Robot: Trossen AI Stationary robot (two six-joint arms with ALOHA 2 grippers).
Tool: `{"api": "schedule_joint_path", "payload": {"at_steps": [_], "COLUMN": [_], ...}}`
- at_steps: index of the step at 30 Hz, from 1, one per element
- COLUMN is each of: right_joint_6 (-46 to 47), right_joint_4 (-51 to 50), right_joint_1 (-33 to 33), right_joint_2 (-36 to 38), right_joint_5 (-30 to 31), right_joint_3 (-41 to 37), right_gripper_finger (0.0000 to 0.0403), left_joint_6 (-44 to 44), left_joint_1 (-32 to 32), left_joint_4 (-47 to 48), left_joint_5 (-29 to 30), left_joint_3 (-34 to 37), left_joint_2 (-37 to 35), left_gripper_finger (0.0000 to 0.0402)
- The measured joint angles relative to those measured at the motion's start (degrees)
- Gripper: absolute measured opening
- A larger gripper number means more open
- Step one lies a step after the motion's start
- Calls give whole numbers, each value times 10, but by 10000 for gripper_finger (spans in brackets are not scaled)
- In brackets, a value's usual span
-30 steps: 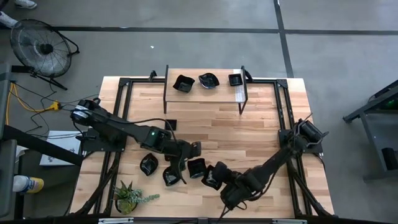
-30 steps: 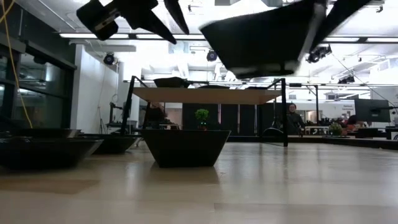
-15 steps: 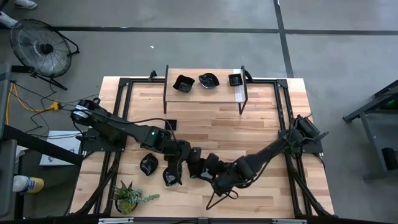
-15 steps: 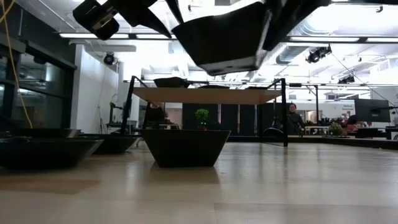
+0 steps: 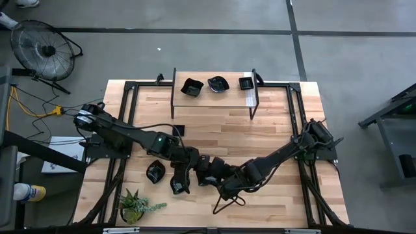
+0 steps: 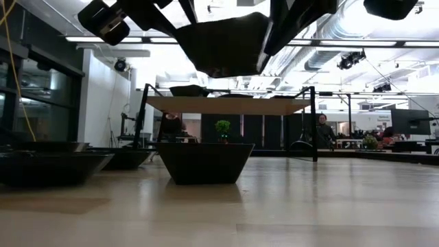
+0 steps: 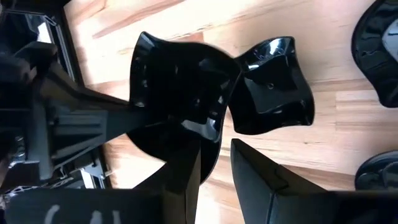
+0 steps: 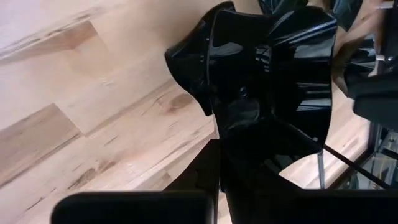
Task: Pick & Place Mini shaped plates
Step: Stack the black distorted square plate on top of the black distorted square plate on the shelf
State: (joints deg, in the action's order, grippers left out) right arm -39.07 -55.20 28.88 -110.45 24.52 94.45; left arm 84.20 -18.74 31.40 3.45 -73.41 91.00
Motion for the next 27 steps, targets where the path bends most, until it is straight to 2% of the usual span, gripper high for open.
{"api": "schedule_joint_path", "payload": {"at_steps": [27], "right_joint_6": [-6], "right_joint_4": [36], "right_joint_1": [1], "right_joint_2": [14], "right_joint_5": [-11], "right_joint_3": [-1], "right_gripper_finger": [6], "left_joint_6": [15], "left_joint_1": [0], "left_joint_4": [-4], "left_joint_5": [18], "left_joint_3": [-1], "left_joint_2": [21], "left_gripper_finger": [85]}}
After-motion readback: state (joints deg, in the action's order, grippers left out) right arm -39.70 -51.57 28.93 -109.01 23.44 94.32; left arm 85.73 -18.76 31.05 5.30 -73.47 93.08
